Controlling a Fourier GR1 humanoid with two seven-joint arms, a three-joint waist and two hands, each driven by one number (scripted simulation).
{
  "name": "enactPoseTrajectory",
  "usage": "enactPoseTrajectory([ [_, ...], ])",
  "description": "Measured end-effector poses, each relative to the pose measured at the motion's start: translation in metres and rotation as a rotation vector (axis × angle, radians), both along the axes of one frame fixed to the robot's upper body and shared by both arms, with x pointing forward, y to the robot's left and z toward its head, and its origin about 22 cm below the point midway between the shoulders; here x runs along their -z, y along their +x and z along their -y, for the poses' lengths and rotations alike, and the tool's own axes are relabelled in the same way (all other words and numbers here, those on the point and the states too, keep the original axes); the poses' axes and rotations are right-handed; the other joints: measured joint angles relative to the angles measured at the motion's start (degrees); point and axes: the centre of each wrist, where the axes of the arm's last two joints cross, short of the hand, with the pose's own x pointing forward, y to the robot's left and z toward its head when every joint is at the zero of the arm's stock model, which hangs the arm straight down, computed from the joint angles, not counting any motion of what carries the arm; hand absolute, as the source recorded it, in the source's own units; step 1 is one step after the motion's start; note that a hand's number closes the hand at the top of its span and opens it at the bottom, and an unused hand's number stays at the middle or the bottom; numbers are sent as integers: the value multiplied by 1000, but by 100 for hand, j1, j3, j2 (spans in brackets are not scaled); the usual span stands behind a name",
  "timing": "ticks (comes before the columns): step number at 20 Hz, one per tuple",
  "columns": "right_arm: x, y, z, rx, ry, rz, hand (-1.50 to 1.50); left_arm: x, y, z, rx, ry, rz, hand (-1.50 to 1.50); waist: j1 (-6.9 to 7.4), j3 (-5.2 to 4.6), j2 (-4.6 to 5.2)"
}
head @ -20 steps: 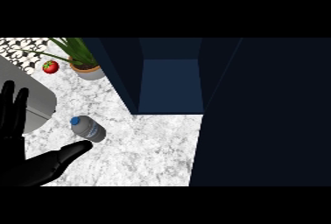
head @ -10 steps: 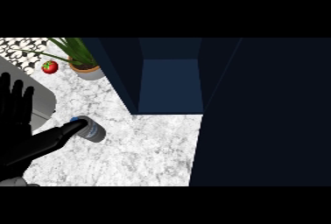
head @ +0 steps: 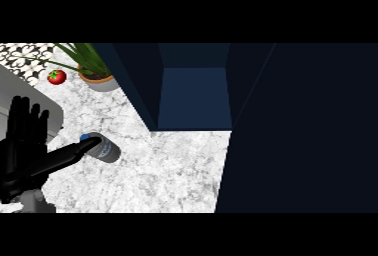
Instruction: Pick up the bottled water, place it into the cabinet and close the cabinet
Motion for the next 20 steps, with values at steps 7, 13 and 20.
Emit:
enactPoseTrajectory([
  [7,-3,2,0,9,-10,7,-150,50,2,-14,8,-8,-35,-150,9,1,1],
  [13,-1,-1,-6,-21,-6,5,-150,86,6,-15,-11,-18,-51,-150,-11,2,-1],
  [20,-3,1,0,14,-35,19,-150,128,3,-14,-28,-24,-80,-150,-4,2,3],
])
